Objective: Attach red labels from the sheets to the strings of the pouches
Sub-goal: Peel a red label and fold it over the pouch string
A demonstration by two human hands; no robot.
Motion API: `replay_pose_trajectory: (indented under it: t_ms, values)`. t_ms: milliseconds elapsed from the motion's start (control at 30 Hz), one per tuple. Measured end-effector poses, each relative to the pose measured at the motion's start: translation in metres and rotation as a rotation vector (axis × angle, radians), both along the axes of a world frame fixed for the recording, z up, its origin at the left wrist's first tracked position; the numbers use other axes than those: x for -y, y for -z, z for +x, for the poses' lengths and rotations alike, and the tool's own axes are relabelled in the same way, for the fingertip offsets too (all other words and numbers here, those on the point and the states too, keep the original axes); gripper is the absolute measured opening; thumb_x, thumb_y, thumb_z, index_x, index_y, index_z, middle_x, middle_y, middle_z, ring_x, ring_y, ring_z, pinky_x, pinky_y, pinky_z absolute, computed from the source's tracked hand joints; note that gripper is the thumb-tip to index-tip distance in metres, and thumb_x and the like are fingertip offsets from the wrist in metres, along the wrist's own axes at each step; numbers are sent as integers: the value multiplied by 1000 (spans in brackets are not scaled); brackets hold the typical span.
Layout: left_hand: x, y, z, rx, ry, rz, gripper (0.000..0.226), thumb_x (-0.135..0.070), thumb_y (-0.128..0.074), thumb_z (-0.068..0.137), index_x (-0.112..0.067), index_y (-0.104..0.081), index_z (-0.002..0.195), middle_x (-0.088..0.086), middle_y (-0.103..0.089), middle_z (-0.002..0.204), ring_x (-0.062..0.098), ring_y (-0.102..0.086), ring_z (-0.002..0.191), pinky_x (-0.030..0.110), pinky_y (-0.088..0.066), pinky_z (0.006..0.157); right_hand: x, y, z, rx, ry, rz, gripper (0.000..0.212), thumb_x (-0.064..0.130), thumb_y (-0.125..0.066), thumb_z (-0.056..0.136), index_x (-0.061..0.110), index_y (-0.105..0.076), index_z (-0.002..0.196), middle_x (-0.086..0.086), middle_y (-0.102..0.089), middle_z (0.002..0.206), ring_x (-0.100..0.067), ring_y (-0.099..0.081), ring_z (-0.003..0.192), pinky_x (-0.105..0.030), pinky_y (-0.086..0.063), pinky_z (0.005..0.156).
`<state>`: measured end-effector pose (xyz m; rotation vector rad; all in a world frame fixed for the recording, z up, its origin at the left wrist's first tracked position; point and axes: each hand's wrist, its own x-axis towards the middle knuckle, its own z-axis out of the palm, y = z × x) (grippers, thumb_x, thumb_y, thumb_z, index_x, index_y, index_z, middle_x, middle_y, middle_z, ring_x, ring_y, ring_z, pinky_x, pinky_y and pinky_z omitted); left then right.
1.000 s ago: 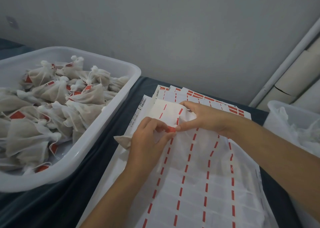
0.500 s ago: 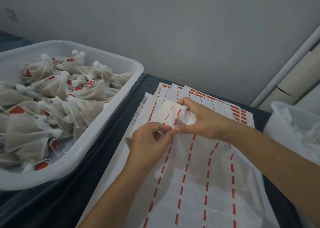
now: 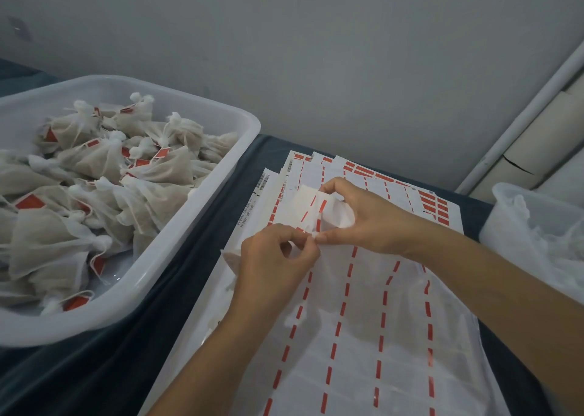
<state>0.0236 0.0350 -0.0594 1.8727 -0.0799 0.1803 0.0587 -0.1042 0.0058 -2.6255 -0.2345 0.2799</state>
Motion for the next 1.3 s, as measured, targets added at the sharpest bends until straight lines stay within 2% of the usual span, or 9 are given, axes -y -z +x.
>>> replay_pose_trajectory:
  t_ms: [300,433,533,700,800,900,967,1100,1300]
  values:
    - [2,-1,0,-6,-3,4,25,-29,-68,80,-44,-54,67,-20,-55,73,10,-52,67,10,-35,57,8,3,3,-24,25,63,52,37,-71,78,40,-31,112,12,-43,136,-5,-39,100,-11,-31,58]
    - [2,3,0,-13,-64,-9,8,-29,-69,80,-29,-63,75,-15,-57,75,8,-52,65,11,-39,59,12,7,8,-67,55,66,51,39,-71,78,39,-32,111,20,-42,115,-4,-45,85,-7,-33,54]
    - [2,2,-1,45,-135,-46,17,-23,-70,80,-30,-59,70,-15,-57,73,8,-53,66,7,-42,58,20,8,15,-78,114,61,50,41,-70,78,40,-33,110,19,-39,105,0,-46,74,-5,-37,44]
    - [1,-4,-6,311,-120,-94,26,-19,-72,78,-38,-55,72,-20,-60,78,-1,-55,82,11,-46,74,33,27,21,13,244,-57,61,45,-74,73,40,-33,119,4,-51,129,-12,-53,105,-17,-42,69]
    - [4,-5,-10,463,-43,-89,6,-25,-68,75,-28,-63,77,-24,-59,79,2,-57,82,6,-46,68,31,36,14,232,326,-206,62,50,-69,75,34,-40,127,6,-49,135,-15,-43,121,-33,-37,98]
    - [8,1,-12,611,1,61,12,-25,-68,74,-14,-71,79,-12,-65,82,4,-59,80,9,-50,71,24,22,-14,256,455,255,32,60,-54,77,32,-59,92,13,-54,120,-5,-49,102,-23,-39,83]
    - [11,5,-15,698,25,178,15,-24,-69,73,-11,-73,78,-3,-69,81,6,-58,82,12,-51,74,19,10,-43,121,489,515,47,70,-45,63,29,-64,77,25,-55,99,-2,-53,87,-16,-34,65]
    - [17,10,-19,811,95,309,13,-19,-72,68,-8,-73,74,2,-71,77,12,-56,82,17,-51,70,27,8,-81,43,434,645,51,65,-53,51,25,-68,79,29,-53,102,-5,-55,94,-14,-36,66]
    - [25,15,-28,848,271,473,16,-26,-69,72,-13,-75,78,-2,-71,77,7,-58,70,11,-44,71,38,29,-94,1,525,664,10,33,-66,81,23,-67,78,19,-56,110,-7,-51,104,-18,-37,82]
